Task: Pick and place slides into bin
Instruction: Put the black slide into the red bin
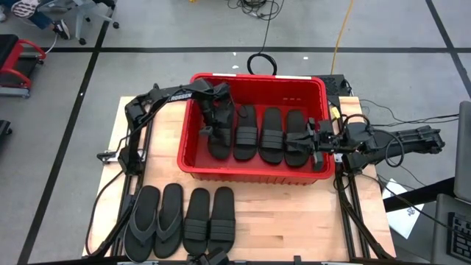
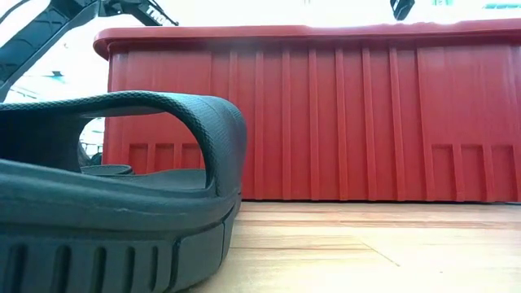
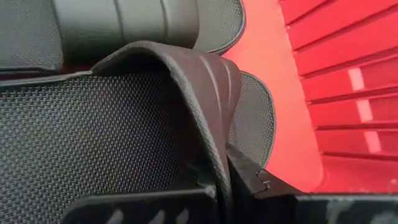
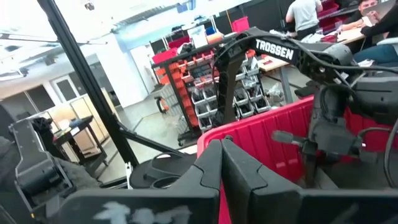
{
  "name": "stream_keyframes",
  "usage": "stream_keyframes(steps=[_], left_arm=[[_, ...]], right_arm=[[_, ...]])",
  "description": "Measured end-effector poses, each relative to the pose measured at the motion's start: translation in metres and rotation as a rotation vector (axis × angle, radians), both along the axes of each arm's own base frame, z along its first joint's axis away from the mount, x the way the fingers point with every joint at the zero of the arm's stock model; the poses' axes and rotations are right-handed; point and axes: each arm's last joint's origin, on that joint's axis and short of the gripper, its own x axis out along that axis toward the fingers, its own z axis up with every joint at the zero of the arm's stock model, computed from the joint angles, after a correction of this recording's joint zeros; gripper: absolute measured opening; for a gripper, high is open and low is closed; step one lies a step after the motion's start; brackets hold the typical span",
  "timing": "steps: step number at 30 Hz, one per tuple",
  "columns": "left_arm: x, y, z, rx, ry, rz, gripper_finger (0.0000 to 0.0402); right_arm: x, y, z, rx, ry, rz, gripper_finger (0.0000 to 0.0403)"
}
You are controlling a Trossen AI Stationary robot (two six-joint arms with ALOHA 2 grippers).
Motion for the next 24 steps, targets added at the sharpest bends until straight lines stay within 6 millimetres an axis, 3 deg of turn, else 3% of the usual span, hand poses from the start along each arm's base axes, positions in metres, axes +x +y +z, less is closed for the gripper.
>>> stream_keyframes(steps=[6, 13, 24], left_arm=[[0.006, 0.004, -0.023, -0.039, 0.055, 0.035, 0.0005], [0.006, 0.004, -0.027, -0.04, 0.097, 0.073, 0.0006], [0.008, 0.002, -0.027, 0.056, 0.163, 0.072, 0.0131]], right_arm=[[0.0, 0.0, 0.0, -0.008, 0.003, 0.0, 0.0], [0.0, 0.0, -0.001, -0.012, 0.007, 0.0, 0.0], [0.0, 0.0, -0.001, -0.012, 0.012, 0.0, 0.0]])
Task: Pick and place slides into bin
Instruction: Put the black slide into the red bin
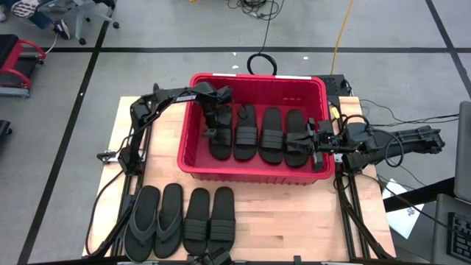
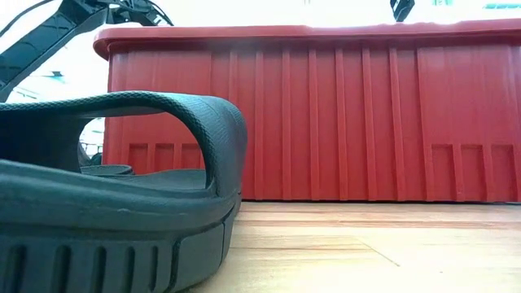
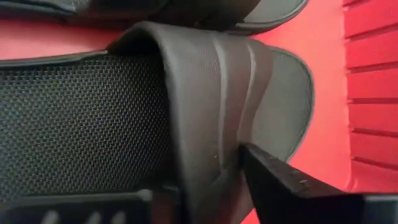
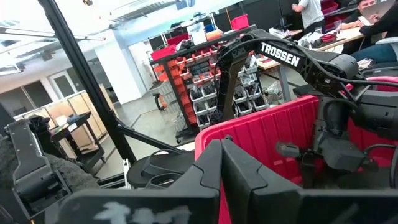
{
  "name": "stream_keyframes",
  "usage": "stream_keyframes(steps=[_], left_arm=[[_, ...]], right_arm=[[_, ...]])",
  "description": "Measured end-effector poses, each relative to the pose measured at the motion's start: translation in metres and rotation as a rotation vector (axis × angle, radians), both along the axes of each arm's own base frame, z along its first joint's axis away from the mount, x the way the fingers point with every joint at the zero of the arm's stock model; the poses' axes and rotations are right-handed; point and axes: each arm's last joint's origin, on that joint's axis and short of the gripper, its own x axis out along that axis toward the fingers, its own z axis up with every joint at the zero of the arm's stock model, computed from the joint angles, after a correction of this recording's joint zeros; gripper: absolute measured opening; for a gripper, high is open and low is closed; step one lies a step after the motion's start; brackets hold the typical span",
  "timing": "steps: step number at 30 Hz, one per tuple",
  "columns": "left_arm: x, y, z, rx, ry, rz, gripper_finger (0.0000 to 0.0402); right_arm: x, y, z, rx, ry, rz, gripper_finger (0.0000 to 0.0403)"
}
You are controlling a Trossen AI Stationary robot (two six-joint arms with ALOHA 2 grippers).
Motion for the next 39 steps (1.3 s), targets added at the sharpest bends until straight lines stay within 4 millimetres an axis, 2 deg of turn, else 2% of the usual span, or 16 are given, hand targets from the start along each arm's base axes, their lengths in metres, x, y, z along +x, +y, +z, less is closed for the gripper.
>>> stream_keyframes(steps=[6, 14, 18, 22, 26, 29, 32, 36, 37, 39], left_arm=[[0.002, -0.011, 0.017, 0.097, 0.016, -0.029, 0.0196], [-0.003, -0.024, 0.053, 0.171, -0.026, -0.023, 0.0244], [-0.009, -0.031, 0.077, 0.244, -0.05, -0.008, 0.0258], [-0.021, -0.044, 0.112, 0.341, -0.105, 0.004, 0.0259], [-0.033, -0.057, 0.148, 0.427, -0.213, 0.04, 0.024], [-0.038, -0.058, 0.16, 0.441, -0.229, 0.162, 0.021], [-0.041, -0.058, 0.162, 0.412, -0.202, 0.249, 0.0156], [-0.034, -0.071, 0.163, 0.22, -0.284, 0.193, 0.0042], [-0.029, -0.076, 0.165, 0.178, -0.333, 0.165, 0.0022], [-0.021, -0.086, 0.171, 0.157, -0.415, 0.128, 0.0013]], right_arm=[[0.0, 0.001, -0.001, -0.002, 0.007, 0.025, 0.0], [0.0, 0.001, -0.001, -0.003, 0.012, 0.027, 0.0], [0.0, 0.001, -0.002, -0.004, 0.024, 0.027, 0.0], [0.0, 0.001, -0.002, -0.01, 0.024, 0.026, 0.0], [0.0, 0.001, -0.002, -0.043, 0.024, 0.025, 0.0], [0.0, 0.001, -0.002, -0.061, 0.024, 0.024, 0.0], [-0.001, 0.001, -0.002, -0.074, 0.02, 0.022, 0.0], [-0.002, 0.0, -0.001, -0.089, 0.014, 0.021, 0.0], [-0.003, 0.0, 0.0, -0.093, 0.012, 0.021, 0.0], [-0.005, 0.0, 0.001, -0.106, 0.004, 0.02, 0.0]])
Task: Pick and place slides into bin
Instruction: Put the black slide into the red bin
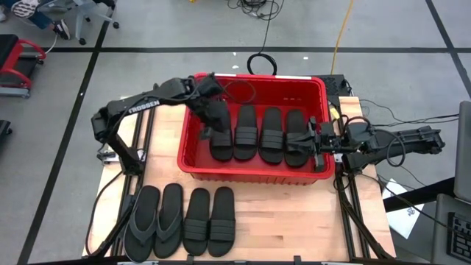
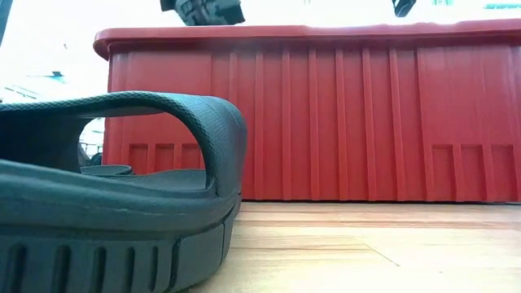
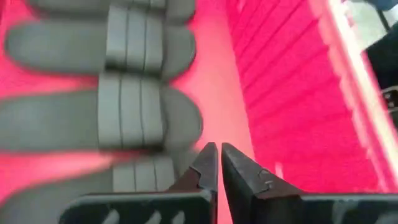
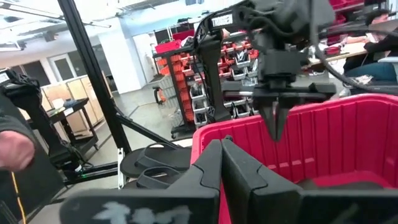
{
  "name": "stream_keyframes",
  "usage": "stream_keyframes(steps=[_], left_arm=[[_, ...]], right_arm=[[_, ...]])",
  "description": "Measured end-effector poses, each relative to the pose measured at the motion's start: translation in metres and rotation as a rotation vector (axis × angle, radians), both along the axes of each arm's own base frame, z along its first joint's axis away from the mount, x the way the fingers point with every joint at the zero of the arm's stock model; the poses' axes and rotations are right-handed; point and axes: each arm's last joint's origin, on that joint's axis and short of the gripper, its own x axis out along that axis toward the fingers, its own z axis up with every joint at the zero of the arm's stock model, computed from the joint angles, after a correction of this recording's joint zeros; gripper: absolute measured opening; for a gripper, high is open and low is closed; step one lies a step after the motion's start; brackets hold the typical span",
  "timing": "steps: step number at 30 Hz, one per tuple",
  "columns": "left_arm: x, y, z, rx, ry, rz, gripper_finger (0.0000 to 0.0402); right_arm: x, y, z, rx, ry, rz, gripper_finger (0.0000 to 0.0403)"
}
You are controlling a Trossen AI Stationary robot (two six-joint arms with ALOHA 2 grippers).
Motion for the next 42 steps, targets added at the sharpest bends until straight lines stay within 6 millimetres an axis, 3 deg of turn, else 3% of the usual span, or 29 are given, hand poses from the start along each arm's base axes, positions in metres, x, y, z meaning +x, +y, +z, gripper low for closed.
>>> stream_keyframes(steps=[7, 14, 19, 32, 37, 42], left_arm=[[0.007, -0.031, 0.048, 0.041, -0.309, 0.057, 0.0003], [-0.007, -0.078, 0.111, -0.041, -0.686, 0.013, 0.0002], [-0.008, -0.113, 0.133, -0.152, -0.853, -0.066, 0.0001], [-0.011, -0.194, 0.08, -0.321, -0.26, -0.112, 0.0002], [-0.013, -0.216, 0.053, -0.267, -0.032, -0.113, 0.0012], [-0.009, -0.243, 0.025, -0.174, 0.078, -0.19, 0.0023]], right_arm=[[-0.013, 0.0, -0.001, 0.041, 0.033, 0.047, 0.0], [-0.032, 0.001, -0.002, 0.048, 0.055, 0.148, 0.0], [-0.042, 0.002, 0.0, 0.044, 0.039, 0.23, 0.0], [-0.047, 0.009, 0.001, 0.085, 0.045, 0.484, 0.0], [-0.045, 0.005, 0.0, 0.114, 0.06, 0.356, 0.0], [-0.044, 0.002, 0.0, 0.168, 0.053, 0.234, 0.0]])
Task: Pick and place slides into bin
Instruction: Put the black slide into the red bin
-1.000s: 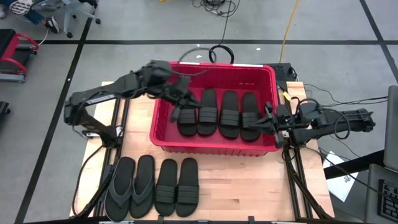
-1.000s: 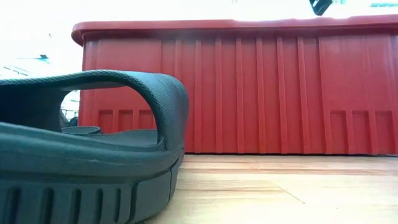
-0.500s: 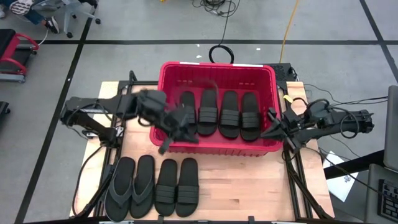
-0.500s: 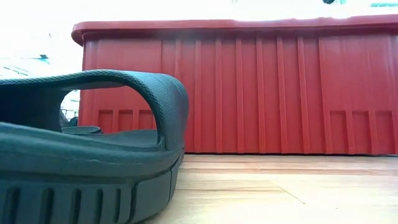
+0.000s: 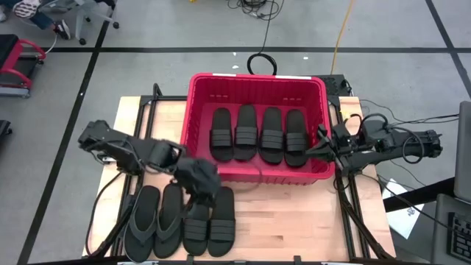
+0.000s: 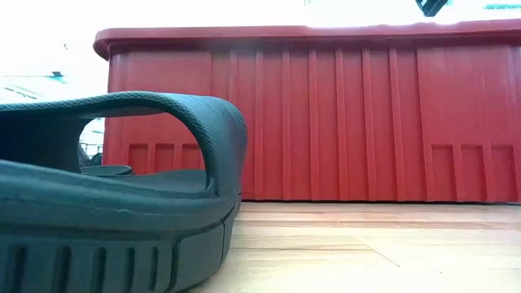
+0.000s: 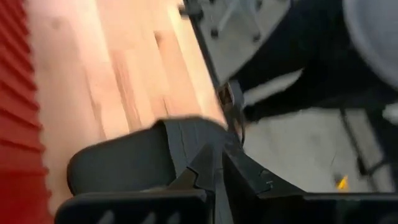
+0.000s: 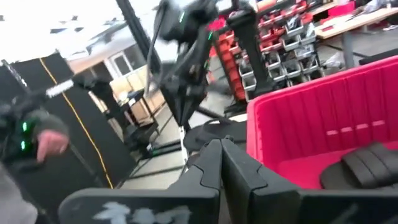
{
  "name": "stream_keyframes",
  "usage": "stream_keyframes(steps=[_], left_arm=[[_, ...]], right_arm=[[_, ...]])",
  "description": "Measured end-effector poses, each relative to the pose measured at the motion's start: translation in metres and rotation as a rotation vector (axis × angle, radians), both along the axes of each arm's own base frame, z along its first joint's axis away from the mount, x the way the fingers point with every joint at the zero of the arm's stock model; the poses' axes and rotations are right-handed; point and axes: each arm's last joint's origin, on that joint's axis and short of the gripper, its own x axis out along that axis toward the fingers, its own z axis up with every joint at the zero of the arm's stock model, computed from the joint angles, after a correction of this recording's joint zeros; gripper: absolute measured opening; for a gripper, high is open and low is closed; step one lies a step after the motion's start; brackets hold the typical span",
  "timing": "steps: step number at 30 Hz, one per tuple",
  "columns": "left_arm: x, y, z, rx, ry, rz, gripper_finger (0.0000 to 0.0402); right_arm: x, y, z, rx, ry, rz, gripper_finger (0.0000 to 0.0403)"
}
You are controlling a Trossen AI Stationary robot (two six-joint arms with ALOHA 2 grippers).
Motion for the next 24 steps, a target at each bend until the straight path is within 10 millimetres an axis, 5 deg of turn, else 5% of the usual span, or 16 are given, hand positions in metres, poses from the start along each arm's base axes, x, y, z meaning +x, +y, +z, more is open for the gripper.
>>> stream_keyframes(steps=[6, 24], left_arm=[[0.019, -0.024, -0.035, 0.048, -0.015, -0.017, 0.0036], [0.049, -0.027, -0.111, -0.02, 0.16, 0.091, 0.0184]], right_arm=[[0.001, -0.001, 0.003, 0.082, -0.015, -0.048, 0.0], [-0.001, 0.004, 0.007, 0.091, -0.05, 0.139, 0.0]])
